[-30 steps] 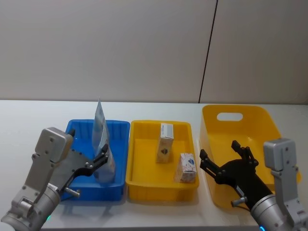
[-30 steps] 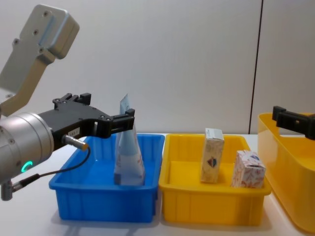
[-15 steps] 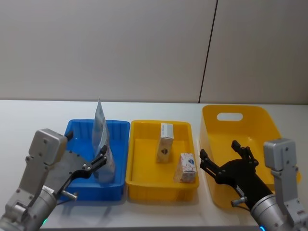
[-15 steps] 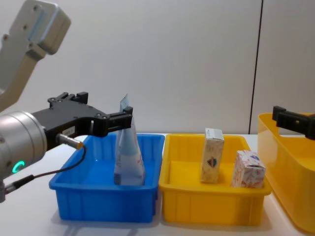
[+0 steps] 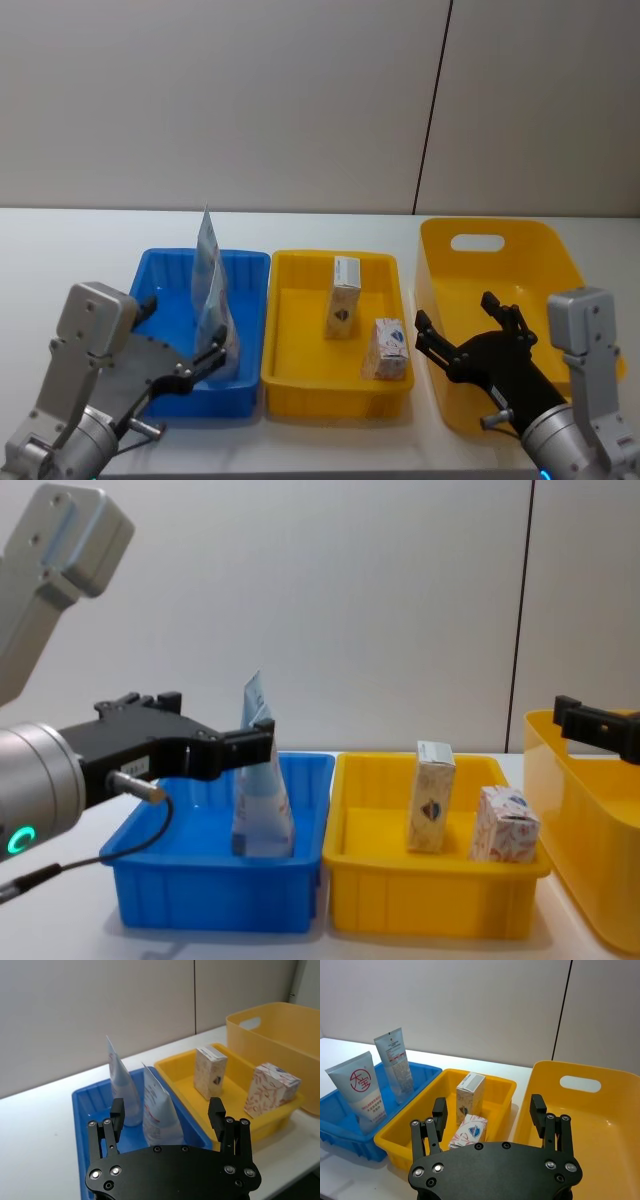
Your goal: Bimanual collaborative sorting of washing and personal care products
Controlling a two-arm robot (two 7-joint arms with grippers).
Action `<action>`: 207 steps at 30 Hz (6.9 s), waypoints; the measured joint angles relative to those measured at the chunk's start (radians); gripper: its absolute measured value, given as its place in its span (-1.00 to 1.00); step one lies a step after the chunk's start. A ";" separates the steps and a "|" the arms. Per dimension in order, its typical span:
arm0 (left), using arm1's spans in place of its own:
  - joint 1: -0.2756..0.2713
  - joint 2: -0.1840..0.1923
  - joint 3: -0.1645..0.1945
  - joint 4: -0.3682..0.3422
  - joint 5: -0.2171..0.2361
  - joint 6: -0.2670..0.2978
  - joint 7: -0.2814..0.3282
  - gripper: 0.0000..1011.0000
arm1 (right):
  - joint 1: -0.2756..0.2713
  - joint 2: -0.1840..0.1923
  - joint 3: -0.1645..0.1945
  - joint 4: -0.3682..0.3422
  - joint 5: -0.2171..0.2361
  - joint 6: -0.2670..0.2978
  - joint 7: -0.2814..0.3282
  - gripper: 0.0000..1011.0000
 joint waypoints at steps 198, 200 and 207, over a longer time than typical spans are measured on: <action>-0.299 -0.154 -0.084 0.351 -0.325 -0.090 -0.559 -0.44 | 0.314 -0.098 -0.286 0.139 -0.082 0.145 0.140 0.99; -0.299 -0.154 -0.084 0.351 -0.325 -0.090 -0.559 -0.44 | 0.327 -0.110 -0.293 0.161 -0.099 0.138 0.131 0.99; -0.299 -0.154 -0.084 0.351 -0.325 -0.090 -0.559 -0.44 | 0.366 -0.148 -0.314 0.229 -0.136 0.120 0.110 0.98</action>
